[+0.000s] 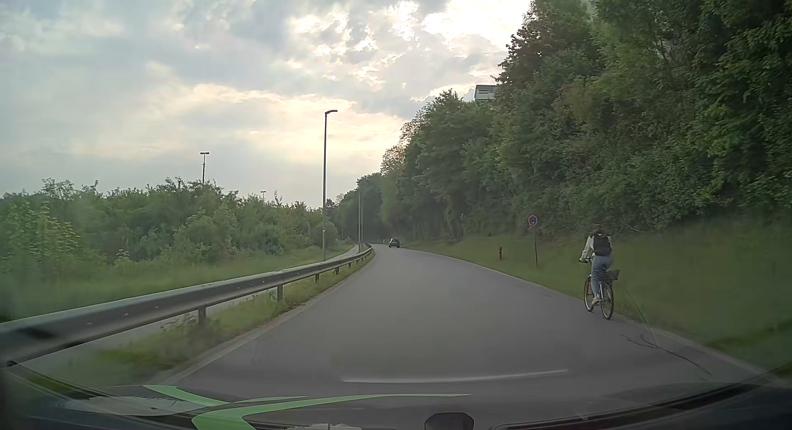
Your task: Follow the waypoints while adhering to traffic rules and regulations
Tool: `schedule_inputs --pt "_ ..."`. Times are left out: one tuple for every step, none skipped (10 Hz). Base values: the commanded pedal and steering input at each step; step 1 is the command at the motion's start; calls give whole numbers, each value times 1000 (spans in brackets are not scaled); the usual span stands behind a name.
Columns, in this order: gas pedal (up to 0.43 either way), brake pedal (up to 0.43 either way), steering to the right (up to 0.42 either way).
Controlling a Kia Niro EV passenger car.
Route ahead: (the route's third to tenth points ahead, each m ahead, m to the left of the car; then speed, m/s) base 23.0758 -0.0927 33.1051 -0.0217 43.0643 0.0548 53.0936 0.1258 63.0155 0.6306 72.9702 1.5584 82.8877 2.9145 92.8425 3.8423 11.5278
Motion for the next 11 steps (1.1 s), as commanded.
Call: schedule_inputs --pt "287 0 -19" --pt "280 0 -15" --pt "280 0 -10" --pt "280 0 -8" --pt "280 0 -9" --pt "260 0 -8" --pt "248 0 -7" --pt "248 0 -7" --pt "248 0 -6" --pt "240 0 -5" --pt "220 0 -4"
